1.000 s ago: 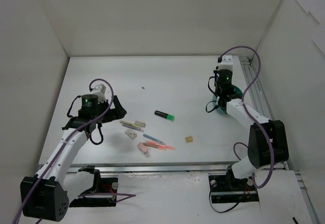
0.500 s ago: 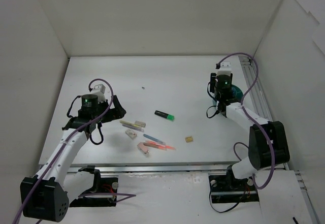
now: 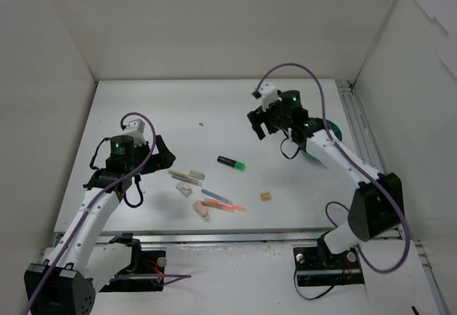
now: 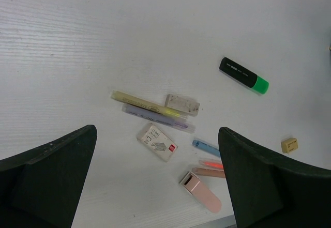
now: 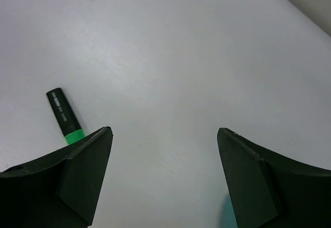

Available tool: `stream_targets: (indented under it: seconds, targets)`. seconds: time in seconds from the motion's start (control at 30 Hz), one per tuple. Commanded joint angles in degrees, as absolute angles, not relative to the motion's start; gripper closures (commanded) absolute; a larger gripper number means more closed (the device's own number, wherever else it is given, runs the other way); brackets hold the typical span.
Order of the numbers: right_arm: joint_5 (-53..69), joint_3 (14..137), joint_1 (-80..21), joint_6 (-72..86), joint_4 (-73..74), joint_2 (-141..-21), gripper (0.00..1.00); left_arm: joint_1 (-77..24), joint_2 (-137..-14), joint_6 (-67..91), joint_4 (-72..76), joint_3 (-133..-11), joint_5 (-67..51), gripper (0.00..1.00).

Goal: Sort the stationery into containers
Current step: Place the pen in the storage box, then pick up the pen from the center of the board.

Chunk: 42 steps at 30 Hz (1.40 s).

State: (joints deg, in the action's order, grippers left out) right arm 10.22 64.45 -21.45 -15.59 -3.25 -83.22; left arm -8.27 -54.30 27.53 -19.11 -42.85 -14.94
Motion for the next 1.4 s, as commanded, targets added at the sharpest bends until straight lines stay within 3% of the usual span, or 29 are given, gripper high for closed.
stream_targets:
  seconds: [0.0,0.07,0.4,0.7,0.87,1.2,1.37]
  targets:
    - [22.4,71.7,-25.4,-23.0,8.9,-92.5,0.20,-8.5,-53.6,27.9,-18.1,-43.7,-14.3,0.00]
    - [19.4,75.3,-28.1,-25.6,14.2,-98.7,0.14,-8.5,-53.7,27.8,-18.5,-43.9,-14.1,0.00]
    - [14.7,81.2,-35.6,-29.6,20.8,-109.1,0.14,-8.5,-53.0,27.1,-18.0,-43.9,-13.7,0.01]
    - [11.5,83.6,-36.5,-28.4,23.1,-114.4,0.29,-8.5,-54.4,27.3,-17.5,-43.5,-14.0,0.00]
    - [13.6,85.1,-37.3,-29.9,26.0,-115.8,0.31,-8.5,-53.0,27.3,-17.5,-43.0,-13.5,0.00]
    - [13.5,88.1,-38.2,-30.4,30.2,-118.2,0.92,-8.5,-50.8,27.3,-19.3,-42.6,-11.5,0.00]
    - [3.3,88.0,-38.1,-33.7,30.2,-111.5,0.98,-8.5,-49.0,27.3,-20.1,-42.4,-11.1,0.00]
